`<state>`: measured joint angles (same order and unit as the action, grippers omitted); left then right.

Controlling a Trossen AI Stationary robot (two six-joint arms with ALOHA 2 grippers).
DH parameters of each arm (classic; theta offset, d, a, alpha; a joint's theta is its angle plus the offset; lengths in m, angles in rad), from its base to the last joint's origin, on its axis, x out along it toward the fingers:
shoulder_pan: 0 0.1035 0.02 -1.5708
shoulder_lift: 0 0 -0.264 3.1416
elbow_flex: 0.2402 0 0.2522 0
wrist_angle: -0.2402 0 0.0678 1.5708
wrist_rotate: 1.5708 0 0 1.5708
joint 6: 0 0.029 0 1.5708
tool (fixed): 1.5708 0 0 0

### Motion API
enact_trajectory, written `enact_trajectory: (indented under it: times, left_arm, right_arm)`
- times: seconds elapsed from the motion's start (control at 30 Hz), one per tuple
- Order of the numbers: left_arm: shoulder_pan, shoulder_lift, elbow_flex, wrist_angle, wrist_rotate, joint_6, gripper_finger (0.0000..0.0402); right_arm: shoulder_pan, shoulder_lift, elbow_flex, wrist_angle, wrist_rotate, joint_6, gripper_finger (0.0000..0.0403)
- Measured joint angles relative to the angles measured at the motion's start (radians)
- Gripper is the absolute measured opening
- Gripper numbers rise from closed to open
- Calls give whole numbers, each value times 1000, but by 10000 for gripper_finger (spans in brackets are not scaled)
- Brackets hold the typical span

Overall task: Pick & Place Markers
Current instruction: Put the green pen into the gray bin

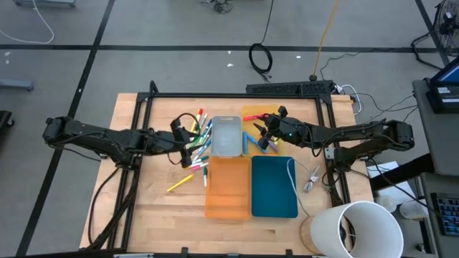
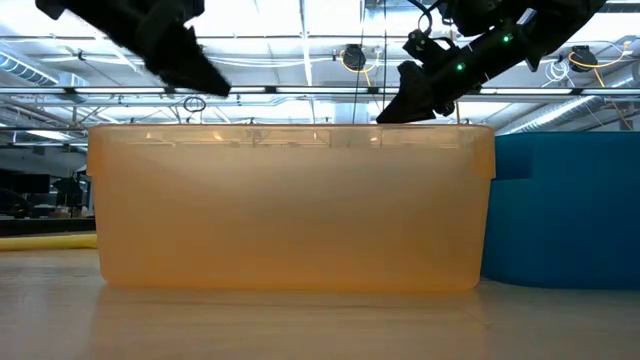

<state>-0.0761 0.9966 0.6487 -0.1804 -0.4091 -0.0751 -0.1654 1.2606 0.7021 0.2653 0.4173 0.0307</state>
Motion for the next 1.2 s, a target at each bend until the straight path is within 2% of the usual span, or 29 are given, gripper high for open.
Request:
enact_trajectory:
  times: [0.2, 0.33, 0.4, 0.57, 0.73, 1.0, 1.2]
  left_arm:
    - [0, 0, 0, -240, -34, -163, 212]
    - [4, 0, 0, -315, -112, -238, 211]
    - [18, 1, 0, -324, -114, -268, 211]
    - [59, 58, 0, -341, -72, -337, 211]
    - [116, 201, -2, -340, 3, -346, 211]
    - [241, 404, -2, -346, 113, -267, 211]
    - [298, 452, 4, -327, 207, -257, 211]
  right_arm:
    - [0, 0, 0, 0, 0, -1, 159]
    - [0, 0, 0, 0, 1, -1, 162]
    - [0, 0, 0, 0, 1, -1, 162]
    - [0, 0, 0, 8, 1, 0, 160]
    - [0, 0, 1, 8, 0, 1, 162]
    - [0, 0, 1, 8, 0, 2, 159]
    - [1, 0, 1, 7, -1, 2, 162]
